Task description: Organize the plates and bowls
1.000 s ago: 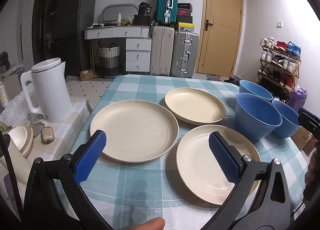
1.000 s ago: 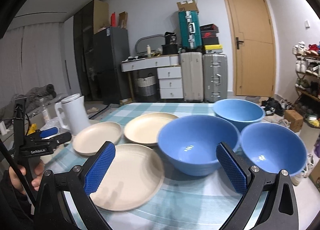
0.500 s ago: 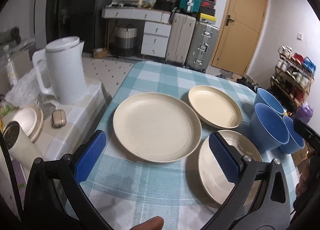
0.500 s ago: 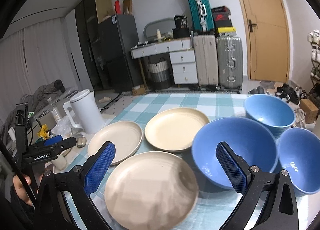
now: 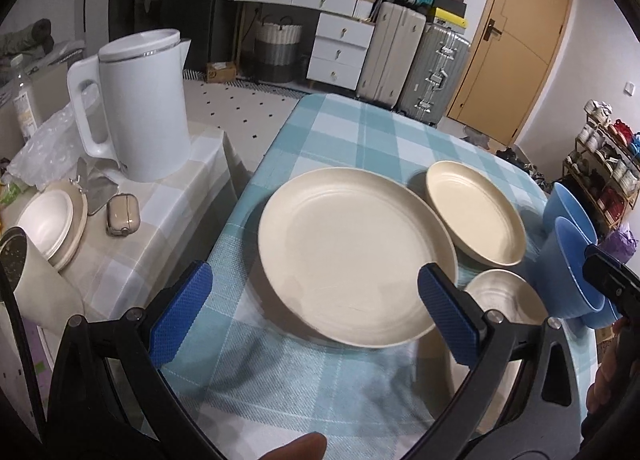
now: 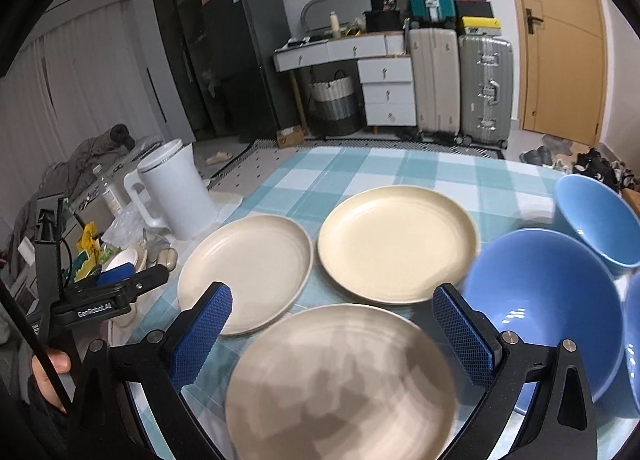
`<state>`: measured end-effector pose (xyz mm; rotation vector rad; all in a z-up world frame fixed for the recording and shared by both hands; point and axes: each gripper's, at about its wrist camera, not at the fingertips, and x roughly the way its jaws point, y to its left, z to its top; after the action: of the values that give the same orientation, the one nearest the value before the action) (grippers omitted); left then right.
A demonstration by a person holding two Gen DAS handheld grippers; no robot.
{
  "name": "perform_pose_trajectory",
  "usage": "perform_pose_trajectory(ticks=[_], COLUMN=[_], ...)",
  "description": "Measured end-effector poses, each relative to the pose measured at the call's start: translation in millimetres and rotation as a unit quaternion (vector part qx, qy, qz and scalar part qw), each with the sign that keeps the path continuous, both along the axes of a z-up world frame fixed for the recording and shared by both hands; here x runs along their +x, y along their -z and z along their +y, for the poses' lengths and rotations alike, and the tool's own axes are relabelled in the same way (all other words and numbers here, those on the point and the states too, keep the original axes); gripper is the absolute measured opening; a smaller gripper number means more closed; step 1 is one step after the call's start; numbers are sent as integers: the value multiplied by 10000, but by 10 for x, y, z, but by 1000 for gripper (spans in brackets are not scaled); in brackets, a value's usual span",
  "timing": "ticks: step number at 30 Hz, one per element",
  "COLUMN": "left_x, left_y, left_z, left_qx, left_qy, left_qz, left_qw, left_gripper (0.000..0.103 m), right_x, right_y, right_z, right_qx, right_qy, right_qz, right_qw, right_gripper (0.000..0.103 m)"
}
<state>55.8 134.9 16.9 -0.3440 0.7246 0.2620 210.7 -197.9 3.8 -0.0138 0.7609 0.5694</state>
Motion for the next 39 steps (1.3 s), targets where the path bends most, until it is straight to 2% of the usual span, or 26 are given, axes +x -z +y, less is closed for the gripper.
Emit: perform_pose_trajectory(ticks=[12, 18, 20, 28, 31, 32, 35, 39], left_x=[364, 459, 453, 445, 456, 462, 468, 501], left_y=[379, 537, 568, 693, 724, 736, 749, 772], left_z=[261, 367, 384, 473, 496, 505, 508, 503], left_qx=[-204, -272, -302, -468, -549, -588, -599, -535], left_qy=[-18, -82, -94, -154, -104, -94, -74, -2], left_qz=[449, 644, 672, 802, 818, 831, 814, 829], left_qw=[9988, 9975, 9972, 9956, 9951, 9948, 9948, 9951], left_gripper=[103, 103, 103, 103, 96, 91, 85, 76], right_x=[284, 414, 458, 623, 675, 695, 715, 740], right_y=[357, 554, 617, 819, 894, 922, 956, 981], right_z=[565, 799, 862, 991, 1004, 1009, 1025, 1042], right_qx=[-223, -339, -375, -390, -383, -378, -402, -464], right_qy=[-446, -557, -596, -591, -558, -551, -527, -512], right_qz=[464, 742, 818, 1084, 1186, 1214, 1253, 1254], right_qw=[9977, 9951, 9942, 9916, 9906, 9904, 9899, 9897], right_gripper=[102, 92, 86, 77, 75, 72, 61, 50])
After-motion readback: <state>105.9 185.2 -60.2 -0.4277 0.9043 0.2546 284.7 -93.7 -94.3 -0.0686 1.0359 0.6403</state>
